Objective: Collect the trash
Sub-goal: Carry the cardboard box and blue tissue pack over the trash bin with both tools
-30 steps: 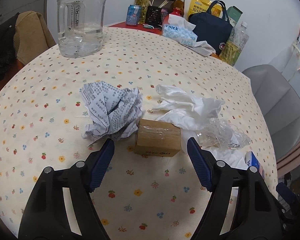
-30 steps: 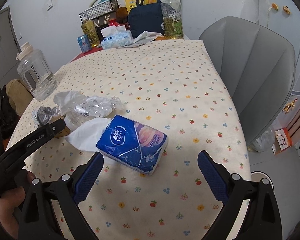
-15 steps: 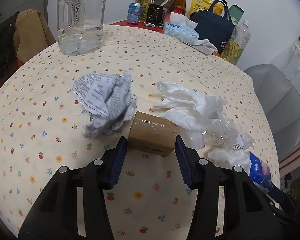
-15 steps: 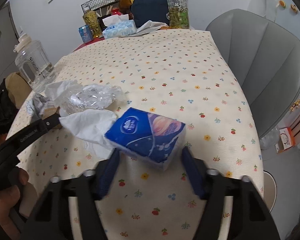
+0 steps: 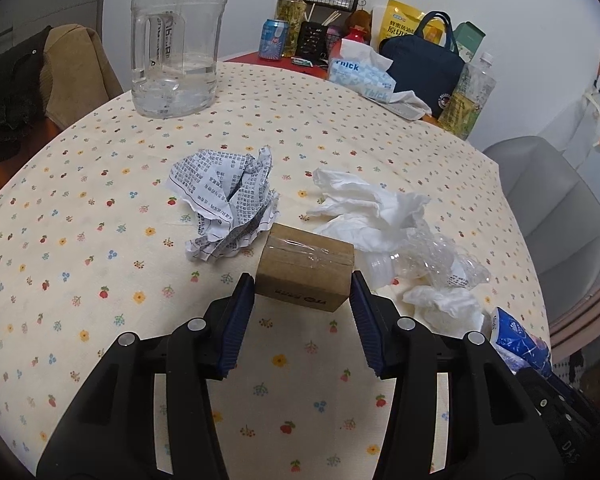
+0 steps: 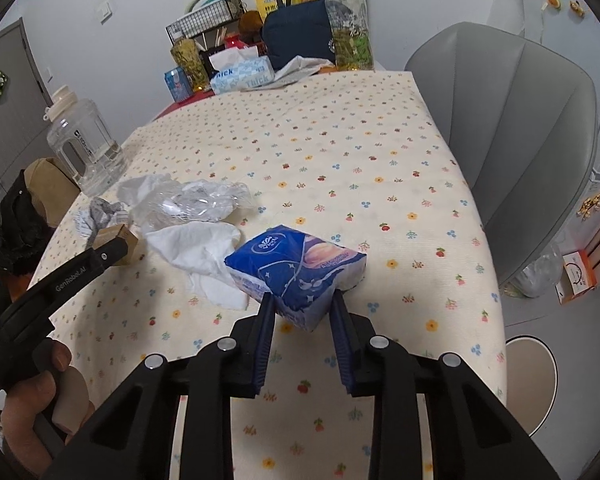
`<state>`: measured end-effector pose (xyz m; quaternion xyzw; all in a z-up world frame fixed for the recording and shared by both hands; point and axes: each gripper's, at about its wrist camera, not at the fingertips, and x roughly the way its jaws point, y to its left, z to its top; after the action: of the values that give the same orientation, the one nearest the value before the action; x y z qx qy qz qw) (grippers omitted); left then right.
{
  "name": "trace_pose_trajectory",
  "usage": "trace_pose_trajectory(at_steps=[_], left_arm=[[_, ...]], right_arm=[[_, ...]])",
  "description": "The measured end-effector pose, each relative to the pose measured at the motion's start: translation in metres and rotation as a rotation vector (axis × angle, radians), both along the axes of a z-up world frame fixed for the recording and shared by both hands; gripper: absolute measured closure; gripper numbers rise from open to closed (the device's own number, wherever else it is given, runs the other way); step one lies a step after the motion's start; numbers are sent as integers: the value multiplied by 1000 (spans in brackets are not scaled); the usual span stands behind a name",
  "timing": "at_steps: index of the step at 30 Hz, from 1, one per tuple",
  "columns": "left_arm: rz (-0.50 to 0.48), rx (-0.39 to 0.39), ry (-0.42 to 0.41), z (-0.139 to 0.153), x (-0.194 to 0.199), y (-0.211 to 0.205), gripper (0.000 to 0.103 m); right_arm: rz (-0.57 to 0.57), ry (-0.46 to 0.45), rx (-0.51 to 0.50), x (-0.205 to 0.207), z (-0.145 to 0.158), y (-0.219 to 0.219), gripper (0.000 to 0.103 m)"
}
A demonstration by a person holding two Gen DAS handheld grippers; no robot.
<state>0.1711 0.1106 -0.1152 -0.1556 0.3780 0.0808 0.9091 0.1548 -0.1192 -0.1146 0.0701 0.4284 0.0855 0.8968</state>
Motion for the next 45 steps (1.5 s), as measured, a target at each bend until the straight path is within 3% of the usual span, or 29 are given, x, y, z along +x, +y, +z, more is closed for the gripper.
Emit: trace_pose_trajectory(at_steps=[18, 33, 45], left_arm=[[-69, 38, -78, 30, -34, -37, 54], [-201, 91, -113, 47, -49, -110, 54], [-307, 118, -110, 49, -50, -172, 54]], right_arm=[[-27, -88, 25, -47, 29, -24, 82], [-117, -159, 38, -74, 53, -74, 82], [-218, -149, 56, -83, 46, -130, 82]])
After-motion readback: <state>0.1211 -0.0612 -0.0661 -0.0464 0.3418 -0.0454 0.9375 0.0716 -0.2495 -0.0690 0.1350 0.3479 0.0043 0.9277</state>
